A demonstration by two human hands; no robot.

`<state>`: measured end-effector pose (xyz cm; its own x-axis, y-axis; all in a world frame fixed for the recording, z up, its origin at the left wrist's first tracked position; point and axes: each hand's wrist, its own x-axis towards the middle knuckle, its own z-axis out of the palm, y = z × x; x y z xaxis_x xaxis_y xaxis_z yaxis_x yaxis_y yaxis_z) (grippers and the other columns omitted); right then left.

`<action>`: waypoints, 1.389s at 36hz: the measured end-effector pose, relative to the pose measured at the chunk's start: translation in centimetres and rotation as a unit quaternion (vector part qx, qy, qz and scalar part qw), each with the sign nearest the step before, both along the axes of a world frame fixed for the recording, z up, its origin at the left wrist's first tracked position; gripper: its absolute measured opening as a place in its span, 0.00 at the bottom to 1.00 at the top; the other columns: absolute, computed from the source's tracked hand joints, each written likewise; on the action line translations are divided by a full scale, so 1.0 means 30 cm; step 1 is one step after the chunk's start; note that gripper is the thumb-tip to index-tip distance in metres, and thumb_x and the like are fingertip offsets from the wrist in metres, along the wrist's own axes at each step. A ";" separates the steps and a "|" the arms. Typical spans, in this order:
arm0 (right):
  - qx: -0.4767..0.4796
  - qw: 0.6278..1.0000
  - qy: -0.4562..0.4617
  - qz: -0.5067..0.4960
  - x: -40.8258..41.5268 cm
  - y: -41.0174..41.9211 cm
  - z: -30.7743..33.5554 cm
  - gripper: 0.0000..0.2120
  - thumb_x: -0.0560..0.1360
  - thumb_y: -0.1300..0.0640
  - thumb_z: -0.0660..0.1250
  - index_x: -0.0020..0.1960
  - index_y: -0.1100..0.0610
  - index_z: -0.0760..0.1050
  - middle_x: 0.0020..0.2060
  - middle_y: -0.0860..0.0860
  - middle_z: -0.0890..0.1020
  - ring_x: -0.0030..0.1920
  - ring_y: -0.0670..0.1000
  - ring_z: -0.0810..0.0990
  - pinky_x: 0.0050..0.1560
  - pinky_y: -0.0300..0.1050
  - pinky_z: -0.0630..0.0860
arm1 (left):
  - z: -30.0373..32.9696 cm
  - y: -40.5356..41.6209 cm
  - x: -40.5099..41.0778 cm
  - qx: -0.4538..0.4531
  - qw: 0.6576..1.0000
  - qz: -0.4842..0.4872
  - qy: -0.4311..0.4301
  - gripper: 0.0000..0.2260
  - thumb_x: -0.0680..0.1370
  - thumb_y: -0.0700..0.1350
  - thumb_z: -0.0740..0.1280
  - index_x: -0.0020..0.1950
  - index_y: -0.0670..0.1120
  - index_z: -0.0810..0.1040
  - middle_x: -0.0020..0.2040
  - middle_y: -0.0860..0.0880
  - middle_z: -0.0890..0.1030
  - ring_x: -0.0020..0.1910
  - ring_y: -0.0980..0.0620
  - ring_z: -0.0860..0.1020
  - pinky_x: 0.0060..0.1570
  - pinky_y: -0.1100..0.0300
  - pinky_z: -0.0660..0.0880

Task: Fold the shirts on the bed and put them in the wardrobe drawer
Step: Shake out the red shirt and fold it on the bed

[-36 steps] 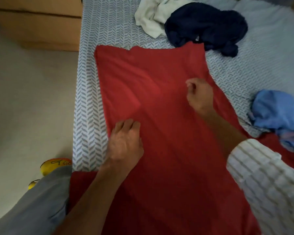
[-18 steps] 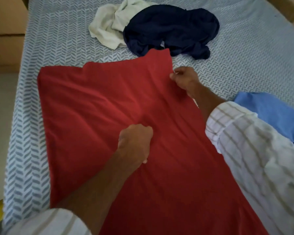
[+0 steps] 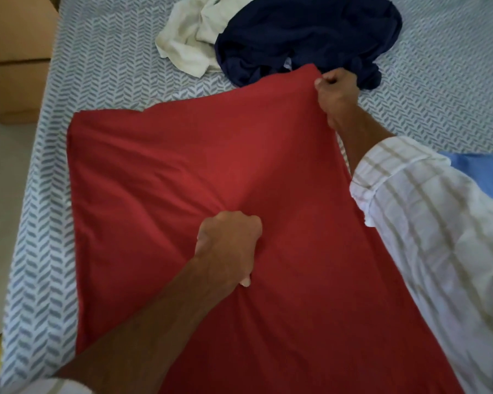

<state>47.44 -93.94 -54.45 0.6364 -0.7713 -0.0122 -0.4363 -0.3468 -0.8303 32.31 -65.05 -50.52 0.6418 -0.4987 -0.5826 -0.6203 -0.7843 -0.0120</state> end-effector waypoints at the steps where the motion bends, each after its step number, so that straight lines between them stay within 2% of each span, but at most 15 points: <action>1: -0.015 1.000 0.020 0.007 -0.008 0.000 -0.010 0.09 0.77 0.53 0.69 0.55 0.54 0.80 0.50 0.49 0.82 0.51 0.48 0.80 0.57 0.41 0.77 | 0.000 0.001 -0.001 0.000 1.000 0.000 0.000 0.30 0.61 0.52 0.84 0.57 0.48 0.74 0.53 0.50 0.80 0.56 0.46 0.81 0.46 0.51 0.78; 8: -0.086 0.992 0.084 0.024 0.003 -0.009 -0.042 0.14 0.74 0.51 0.73 0.58 0.55 0.81 0.57 0.50 0.83 0.60 0.52 0.80 0.61 0.41 0.74 | -0.010 -0.002 0.002 0.002 1.000 0.004 0.005 0.28 0.61 0.52 0.84 0.54 0.48 0.74 0.52 0.50 0.80 0.54 0.46 0.81 0.49 0.50 0.80; 14: -0.141 0.985 0.088 0.048 -0.032 0.039 -0.039 0.22 0.73 0.48 0.72 0.62 0.58 0.72 0.60 0.55 0.79 0.61 0.56 0.78 0.62 0.49 0.73 | -0.014 0.002 0.009 -0.010 1.000 0.014 0.004 0.27 0.62 0.51 0.83 0.54 0.48 0.75 0.47 0.50 0.77 0.53 0.46 0.81 0.43 0.53 0.77; 18: -0.257 0.953 0.071 0.143 -0.229 0.178 -0.032 0.23 0.75 0.50 0.70 0.66 0.57 0.72 0.64 0.58 0.74 0.63 0.59 0.73 0.64 0.54 0.71 | -0.009 0.019 0.005 -0.023 0.999 0.029 -0.002 0.26 0.62 0.52 0.83 0.54 0.48 0.76 0.46 0.51 0.77 0.53 0.46 0.81 0.41 0.53 0.76; 22: -0.305 0.924 0.057 0.223 -0.534 0.346 -0.002 0.15 0.73 0.58 0.69 0.59 0.59 0.78 0.56 0.59 0.79 0.55 0.62 0.78 0.58 0.53 0.75 | -0.010 0.033 -0.009 -0.034 0.998 0.043 -0.010 0.27 0.62 0.53 0.83 0.57 0.49 0.78 0.50 0.49 0.81 0.54 0.45 0.81 0.42 0.52 0.78; 25: -0.274 0.902 0.198 0.269 -0.744 0.447 0.033 0.20 0.75 0.55 0.69 0.66 0.56 0.76 0.61 0.57 0.79 0.60 0.61 0.78 0.60 0.52 0.75 | -0.017 0.034 -0.019 -0.046 0.997 0.055 -0.020 0.28 0.61 0.53 0.83 0.56 0.49 0.78 0.49 0.49 0.81 0.54 0.44 0.81 0.39 0.53 0.75; 28: -0.207 0.868 0.322 0.315 -0.899 0.521 0.041 0.31 0.77 0.46 0.70 0.77 0.49 0.65 0.79 0.53 0.62 0.78 0.55 0.60 0.74 0.49 0.62 | -0.037 0.047 -0.034 -0.062 0.996 0.054 -0.026 0.30 0.61 0.54 0.83 0.59 0.48 0.77 0.54 0.48 0.81 0.57 0.42 0.80 0.40 0.52 0.73; 30: -0.159 0.873 0.334 0.319 -0.923 0.531 0.035 0.34 0.77 0.44 0.70 0.79 0.46 0.61 0.81 0.50 0.54 0.81 0.51 0.50 0.76 0.50 0.58 | -0.058 0.063 -0.030 -0.076 0.996 0.046 -0.025 0.35 0.62 0.56 0.82 0.64 0.48 0.75 0.59 0.48 0.79 0.61 0.41 0.78 0.44 0.50 0.74; 32: -0.123 0.890 0.325 0.296 -0.922 0.525 0.047 0.34 0.76 0.44 0.71 0.78 0.44 0.63 0.81 0.47 0.55 0.81 0.48 0.50 0.77 0.50 0.56 | -0.068 0.085 -0.034 -0.092 0.996 0.015 -0.014 0.40 0.66 0.58 0.79 0.74 0.49 0.68 0.71 0.47 0.71 0.70 0.42 0.71 0.59 0.47 0.74; 34: -0.110 0.892 0.327 0.291 -0.918 0.526 0.052 0.33 0.76 0.45 0.72 0.78 0.45 0.64 0.81 0.47 0.55 0.81 0.48 0.49 0.77 0.50 0.54 | -0.059 0.120 -0.063 -0.120 0.993 0.008 0.016 0.43 0.72 0.55 0.76 0.81 0.47 0.57 0.81 0.45 0.57 0.80 0.45 0.56 0.74 0.49 0.62; 36: -0.111 0.887 0.337 0.296 -0.925 0.541 0.056 0.33 0.77 0.46 0.71 0.78 0.46 0.63 0.81 0.48 0.53 0.81 0.49 0.48 0.77 0.52 0.53 | -0.049 0.177 -0.116 -0.171 0.984 0.030 0.046 0.42 0.75 0.50 0.74 0.82 0.45 0.53 0.82 0.45 0.52 0.81 0.48 0.50 0.77 0.54 0.54; 41: -0.127 0.883 0.348 0.290 -0.937 0.555 0.061 0.33 0.78 0.47 0.70 0.79 0.47 0.63 0.81 0.51 0.53 0.81 0.51 0.47 0.77 0.54 0.53 | -0.048 0.392 -0.266 -0.279 0.953 0.118 0.009 0.34 0.77 0.44 0.71 0.80 0.47 0.59 0.81 0.46 0.59 0.80 0.50 0.55 0.76 0.61 0.51; 45: -0.169 0.874 0.360 0.279 -0.943 0.577 0.056 0.32 0.79 0.48 0.68 0.80 0.52 0.61 0.81 0.57 0.55 0.81 0.57 0.49 0.77 0.53 0.54 | -0.045 0.582 -0.366 -0.291 0.941 0.168 -0.050 0.31 0.76 0.45 0.72 0.77 0.47 0.67 0.76 0.45 0.69 0.76 0.47 0.66 0.75 0.56 0.59; 48: -0.219 0.874 0.343 0.265 -0.973 0.654 0.060 0.25 0.80 0.55 0.63 0.75 0.60 0.67 0.72 0.61 0.70 0.77 0.58 0.60 0.78 0.53 0.53 | -0.025 0.714 -0.441 -0.269 0.930 0.233 -0.086 0.26 0.75 0.47 0.72 0.73 0.49 0.72 0.69 0.46 0.77 0.68 0.45 0.74 0.68 0.53 0.70; 50: -0.245 0.877 0.318 0.264 -1.017 0.729 0.064 0.20 0.77 0.57 0.62 0.67 0.59 0.74 0.64 0.58 0.77 0.71 0.57 0.67 0.77 0.53 0.56 | -0.004 0.779 -0.483 -0.234 0.932 0.263 -0.089 0.24 0.75 0.50 0.71 0.71 0.52 0.74 0.65 0.47 0.78 0.65 0.44 0.76 0.64 0.51 0.73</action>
